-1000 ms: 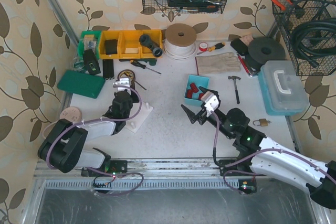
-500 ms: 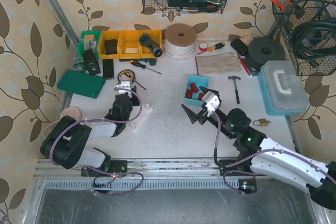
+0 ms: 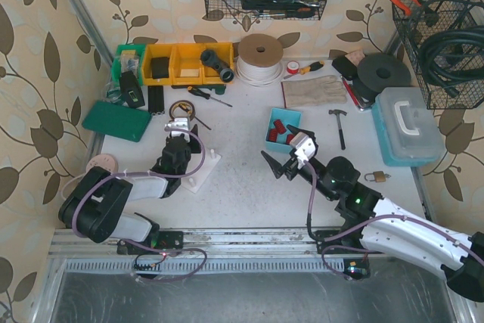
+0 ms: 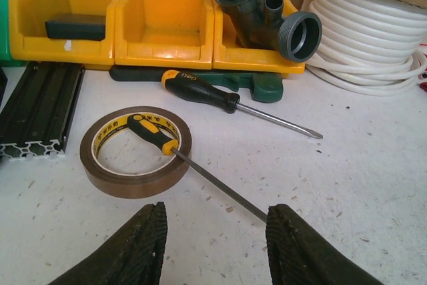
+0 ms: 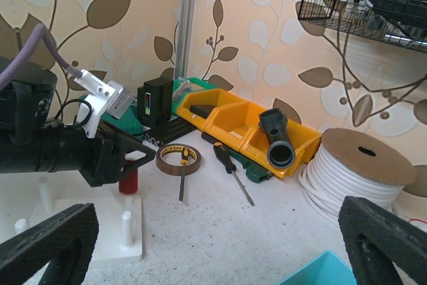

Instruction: Install the large spring

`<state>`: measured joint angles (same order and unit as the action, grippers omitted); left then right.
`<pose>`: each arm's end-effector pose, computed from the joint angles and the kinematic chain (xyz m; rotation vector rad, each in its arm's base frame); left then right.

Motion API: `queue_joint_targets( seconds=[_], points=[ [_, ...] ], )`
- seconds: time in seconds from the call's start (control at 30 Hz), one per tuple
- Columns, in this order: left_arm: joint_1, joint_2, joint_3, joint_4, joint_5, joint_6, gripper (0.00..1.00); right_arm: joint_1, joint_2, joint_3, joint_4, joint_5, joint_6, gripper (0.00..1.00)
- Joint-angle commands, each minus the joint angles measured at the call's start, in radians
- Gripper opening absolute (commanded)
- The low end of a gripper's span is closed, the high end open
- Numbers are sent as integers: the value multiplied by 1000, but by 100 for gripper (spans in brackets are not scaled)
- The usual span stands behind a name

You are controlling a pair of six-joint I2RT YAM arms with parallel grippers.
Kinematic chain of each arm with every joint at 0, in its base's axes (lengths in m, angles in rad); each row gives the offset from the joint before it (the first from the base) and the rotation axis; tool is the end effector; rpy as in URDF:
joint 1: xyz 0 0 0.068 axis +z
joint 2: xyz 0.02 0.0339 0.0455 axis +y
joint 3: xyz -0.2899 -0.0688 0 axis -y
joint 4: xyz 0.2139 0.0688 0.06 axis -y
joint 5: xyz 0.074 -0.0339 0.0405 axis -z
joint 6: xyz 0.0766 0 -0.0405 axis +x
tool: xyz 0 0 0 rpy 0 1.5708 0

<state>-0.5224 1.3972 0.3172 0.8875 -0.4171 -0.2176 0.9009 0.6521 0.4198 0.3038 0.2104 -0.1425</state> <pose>0.2452 -0.1053 0.2111 -0.0354 1.7494 -0.1735 0.1119 0.1156 0.3092 -0.6032 1.3925 0.4517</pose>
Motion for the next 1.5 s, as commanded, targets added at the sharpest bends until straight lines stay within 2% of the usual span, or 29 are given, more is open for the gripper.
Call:
queue_joint_targets(
  seconds=[0.0, 0.17, 0.27, 0.4, 0.47, 0.53, 0.6, 0.67, 0.8, 0.9, 0.97, 1.1, 1.33, 1.47],
  points=[
    [5, -51, -2, 17, -4, 21, 47, -5, 17, -10, 28, 15, -9, 97],
    [5, -92, -1, -19, -11, 23, 53, -4, 37, -4, 27, 26, -11, 97],
    [5, -157, 7, -74, -8, 12, 54, -12, 70, 37, -54, 103, 27, 97],
    [6, -294, 120, -402, -36, -56, 56, -65, 146, 175, -287, 217, 208, 97],
    [6, -359, 180, -564, -55, -107, 62, -134, 220, 259, -433, 183, 284, 97],
    [7, -423, 211, -694, -57, -155, 71, -247, 322, 339, -525, 65, 341, 95],
    [12, -473, 234, -798, -49, -223, 82, -354, 439, 423, -594, -88, 373, 89],
    [15, -508, 244, -844, 17, -238, 86, -407, 572, 497, -644, -168, 358, 80],
    [16, -520, 282, -953, 126, -233, 86, -417, 727, 612, -741, -135, 265, 60],
    [16, -517, 316, -1026, 175, -207, 83, -419, 811, 679, -808, -101, 227, 51],
    [15, -528, 312, -1047, 202, -201, 82, -420, 860, 709, -823, -86, 212, 47],
    [13, -571, 237, -959, 240, -212, 79, -432, 961, 772, -834, -79, 191, 42],
    [14, -633, 144, -859, 175, -149, 78, -473, 1083, 817, -789, -90, 182, 34],
    [13, -649, 98, -780, 210, -97, 77, -476, 1145, 841, -784, -97, 183, 32]
  ],
)
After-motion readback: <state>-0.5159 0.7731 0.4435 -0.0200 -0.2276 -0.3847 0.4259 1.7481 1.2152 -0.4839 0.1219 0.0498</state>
